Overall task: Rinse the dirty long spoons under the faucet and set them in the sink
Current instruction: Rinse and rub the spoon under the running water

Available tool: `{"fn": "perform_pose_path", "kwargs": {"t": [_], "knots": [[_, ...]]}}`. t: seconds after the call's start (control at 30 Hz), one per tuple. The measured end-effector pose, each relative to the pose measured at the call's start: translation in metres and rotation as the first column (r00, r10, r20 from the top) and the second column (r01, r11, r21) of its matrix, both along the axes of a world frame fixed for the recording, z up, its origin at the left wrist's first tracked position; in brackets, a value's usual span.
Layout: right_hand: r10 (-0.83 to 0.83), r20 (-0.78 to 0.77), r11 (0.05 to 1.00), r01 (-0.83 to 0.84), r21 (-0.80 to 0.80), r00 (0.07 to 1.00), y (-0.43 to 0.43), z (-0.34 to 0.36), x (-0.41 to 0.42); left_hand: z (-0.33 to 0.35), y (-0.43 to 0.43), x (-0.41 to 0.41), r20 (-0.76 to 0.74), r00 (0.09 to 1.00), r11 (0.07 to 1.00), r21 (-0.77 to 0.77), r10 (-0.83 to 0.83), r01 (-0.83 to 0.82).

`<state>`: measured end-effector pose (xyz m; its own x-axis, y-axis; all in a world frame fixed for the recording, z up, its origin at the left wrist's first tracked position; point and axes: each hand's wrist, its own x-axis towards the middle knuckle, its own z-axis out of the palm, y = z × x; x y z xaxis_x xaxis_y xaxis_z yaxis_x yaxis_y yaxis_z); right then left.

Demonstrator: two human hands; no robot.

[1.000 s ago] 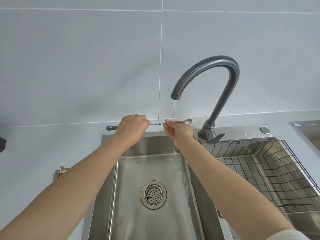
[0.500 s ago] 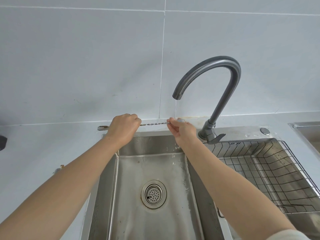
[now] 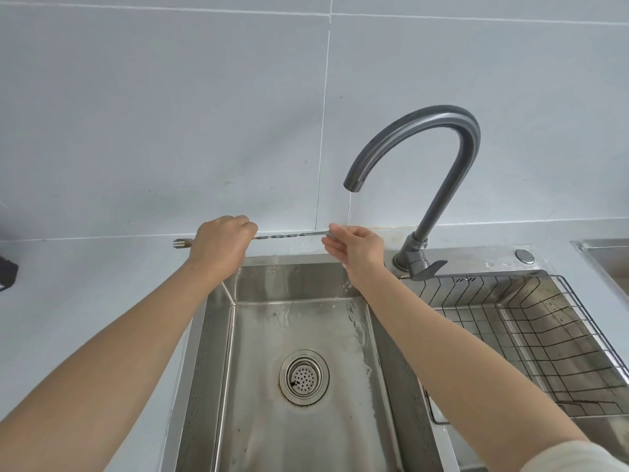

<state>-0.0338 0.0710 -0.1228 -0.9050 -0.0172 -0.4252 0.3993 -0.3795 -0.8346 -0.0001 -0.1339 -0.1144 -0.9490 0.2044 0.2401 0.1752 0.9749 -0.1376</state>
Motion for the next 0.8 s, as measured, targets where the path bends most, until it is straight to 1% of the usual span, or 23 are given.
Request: {"fn": "perform_pose_path", "kwargs": {"t": [0.1, 0.2, 0.23, 0.27, 0.37, 0.4, 0.43, 0.5, 0.6, 0.63, 0.8], "knots": [[-0.006, -0.007, 0.999, 0.006, -0.054, 1.000, -0.003, 0.000, -0.001, -0.001, -0.001, 0.000, -0.010, 1.000, 1.000, -0.008, 0.011, -0.011], [-0.042, 0.020, 0.987, 0.044, -0.154, 0.999, -0.002, -0.002, -0.004, -0.005, -0.001, 0.000, 0.023, 1.000, 1.000, -0.006, 0.016, -0.016], [-0.050, 0.020, 0.986, 0.052, -0.158, 0.999, -0.001, -0.002, -0.004, -0.006, 0.000, 0.000, 0.029, 0.999, 1.000, -0.006, 0.016, -0.015], [-0.054, 0.009, 0.991, 0.055, -0.122, 0.998, 0.000, -0.003, -0.004, -0.007, 0.000, 0.000, 0.025, 1.000, 1.000, -0.009, 0.014, -0.014], [-0.023, -0.087, 0.986, 0.037, 0.165, 0.996, 0.001, -0.006, -0.005, -0.005, 0.002, -0.001, 0.003, 1.000, 1.000, -0.009, 0.000, 0.000], [-0.012, -0.113, 0.973, 0.037, 0.227, 0.994, 0.002, -0.007, -0.006, -0.005, 0.003, -0.002, 0.002, 1.000, 1.000, -0.004, -0.005, 0.005], [-0.008, -0.122, 0.969, 0.038, 0.244, 0.993, 0.003, -0.008, -0.006, -0.005, 0.003, -0.002, 0.003, 1.000, 1.000, -0.001, -0.006, 0.006], [-0.028, -0.092, 0.982, 0.044, 0.185, 0.995, 0.004, -0.007, -0.008, -0.004, 0.005, -0.002, 0.001, 1.000, 1.000, -0.004, -0.010, 0.010], [-0.092, 0.005, 0.996, 0.092, 0.010, 0.996, 0.008, -0.004, -0.009, -0.002, 0.009, -0.003, -0.013, 1.000, 1.000, -0.018, -0.021, 0.021], [-0.104, 0.022, 0.994, 0.105, -0.024, 0.994, 0.009, -0.003, -0.009, -0.002, 0.011, -0.003, -0.017, 1.000, 0.999, -0.019, -0.026, 0.025], [-0.138, 0.075, 0.985, 0.145, -0.091, 0.988, 0.010, -0.004, -0.008, -0.006, 0.017, -0.002, -0.026, 1.000, 1.000, -0.024, -0.016, 0.016]]}}
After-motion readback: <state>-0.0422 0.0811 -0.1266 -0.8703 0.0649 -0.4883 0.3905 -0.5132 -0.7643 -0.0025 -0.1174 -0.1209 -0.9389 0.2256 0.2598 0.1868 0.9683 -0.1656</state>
